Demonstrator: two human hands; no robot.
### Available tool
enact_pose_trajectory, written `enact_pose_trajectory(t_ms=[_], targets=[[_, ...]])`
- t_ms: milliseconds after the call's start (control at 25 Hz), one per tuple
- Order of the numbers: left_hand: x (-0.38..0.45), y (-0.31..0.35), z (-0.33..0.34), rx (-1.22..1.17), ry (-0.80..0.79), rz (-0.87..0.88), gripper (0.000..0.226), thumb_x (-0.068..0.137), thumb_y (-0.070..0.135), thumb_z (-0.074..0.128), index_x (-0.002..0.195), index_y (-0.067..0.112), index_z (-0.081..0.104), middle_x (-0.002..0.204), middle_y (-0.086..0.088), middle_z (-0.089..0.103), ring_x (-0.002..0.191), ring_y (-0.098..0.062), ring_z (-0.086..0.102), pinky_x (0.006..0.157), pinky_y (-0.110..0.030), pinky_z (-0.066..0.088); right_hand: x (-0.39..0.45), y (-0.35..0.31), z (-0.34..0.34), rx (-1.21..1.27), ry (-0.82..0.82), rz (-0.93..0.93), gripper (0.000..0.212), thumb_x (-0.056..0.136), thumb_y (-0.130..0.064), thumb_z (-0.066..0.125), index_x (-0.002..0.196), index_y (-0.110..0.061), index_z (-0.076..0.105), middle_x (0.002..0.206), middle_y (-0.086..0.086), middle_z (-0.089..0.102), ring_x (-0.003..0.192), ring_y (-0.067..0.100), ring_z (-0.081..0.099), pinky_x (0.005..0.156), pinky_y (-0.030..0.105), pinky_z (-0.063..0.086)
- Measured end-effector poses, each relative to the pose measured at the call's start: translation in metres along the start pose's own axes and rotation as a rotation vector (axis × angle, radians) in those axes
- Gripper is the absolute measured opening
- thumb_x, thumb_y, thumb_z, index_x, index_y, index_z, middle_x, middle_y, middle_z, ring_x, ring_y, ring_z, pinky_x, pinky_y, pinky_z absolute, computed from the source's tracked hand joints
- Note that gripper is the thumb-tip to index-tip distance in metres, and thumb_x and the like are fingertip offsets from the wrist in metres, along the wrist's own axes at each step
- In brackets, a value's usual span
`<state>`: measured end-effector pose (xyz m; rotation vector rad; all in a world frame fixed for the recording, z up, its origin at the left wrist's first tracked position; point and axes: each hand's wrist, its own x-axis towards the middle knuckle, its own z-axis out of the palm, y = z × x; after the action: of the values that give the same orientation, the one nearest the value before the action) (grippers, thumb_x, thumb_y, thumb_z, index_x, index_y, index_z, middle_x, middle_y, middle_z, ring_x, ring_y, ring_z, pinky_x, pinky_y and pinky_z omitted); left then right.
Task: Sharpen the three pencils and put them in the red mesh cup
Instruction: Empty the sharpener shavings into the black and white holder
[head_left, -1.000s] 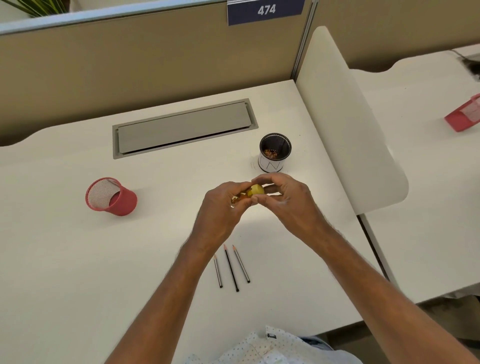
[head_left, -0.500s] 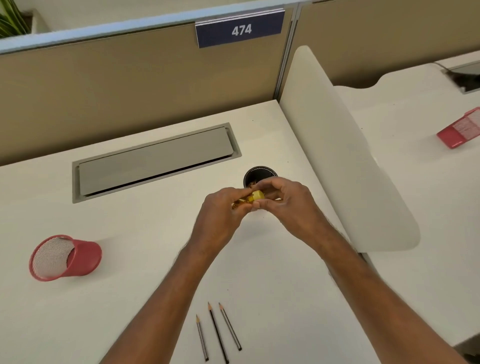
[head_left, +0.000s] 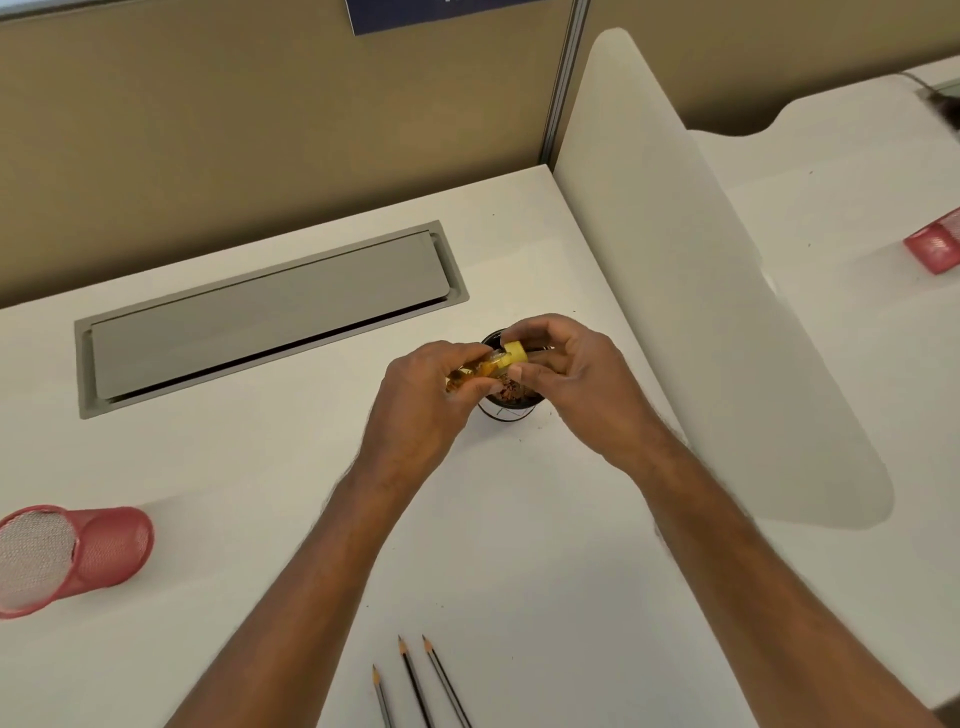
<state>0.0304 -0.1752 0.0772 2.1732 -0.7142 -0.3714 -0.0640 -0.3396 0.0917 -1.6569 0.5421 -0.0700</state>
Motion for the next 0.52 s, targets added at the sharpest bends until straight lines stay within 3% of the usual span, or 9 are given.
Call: enact_pose_trajectory(t_ms=[200, 320, 440, 520], targets=[[0.0039, -0.0048, 0.0035, 0.002, -0.002, -0.019, 0.036, 0.086, 0.032, 0.079, 0.121, 0.027, 0.073, 0.105, 0.009, 0.072, 0.091, -0.005, 0.060, 0.079, -0.016, 0.047, 0.0056, 0.0060, -0.0069, 0.075, 0.005, 0.031, 0.031, 0.095, 0.002, 0.068, 0.120, -0.017, 0.068, 0.118, 0.001, 0.074, 0.107, 0.017, 0.074, 0.096, 0.040, 0.060], [0.0042, -0.0058, 0.0055, 0.005, 0.003, -0.036, 0.038, 0.086, 0.032, 0.079, 0.122, 0.025, 0.073, 0.107, 0.007, 0.073, 0.094, -0.006, 0.059, 0.079, -0.013, 0.043, 0.0058, 0.0068, -0.0092, 0.010, 0.035, 0.031, 0.031, 0.096, -0.001, 0.067, 0.119, -0.021, 0.068, 0.117, -0.004, 0.074, 0.106, 0.013, 0.073, 0.096, 0.038, 0.060], [0.0042, -0.0061, 0.0063, 0.005, 0.005, -0.045, 0.037, 0.085, 0.031, 0.079, 0.122, 0.025, 0.073, 0.106, 0.008, 0.072, 0.093, -0.005, 0.059, 0.078, -0.014, 0.044, 0.0002, 0.0042, -0.0062, -0.258, 0.095, -0.065, 0.033, 0.097, -0.005, 0.066, 0.120, -0.030, 0.067, 0.119, -0.011, 0.070, 0.108, 0.006, 0.069, 0.091, 0.027, 0.061], [0.0041, -0.0068, 0.0052, 0.002, 0.010, -0.040, 0.036, 0.085, 0.031, 0.080, 0.120, 0.027, 0.073, 0.103, 0.011, 0.071, 0.089, 0.000, 0.059, 0.077, -0.012, 0.043, -0.0030, 0.0054, -0.0021, -0.561, 0.084, -0.200, 0.034, 0.099, -0.005, 0.063, 0.127, -0.024, 0.064, 0.124, -0.004, 0.067, 0.110, 0.014, 0.066, 0.091, 0.027, 0.059]])
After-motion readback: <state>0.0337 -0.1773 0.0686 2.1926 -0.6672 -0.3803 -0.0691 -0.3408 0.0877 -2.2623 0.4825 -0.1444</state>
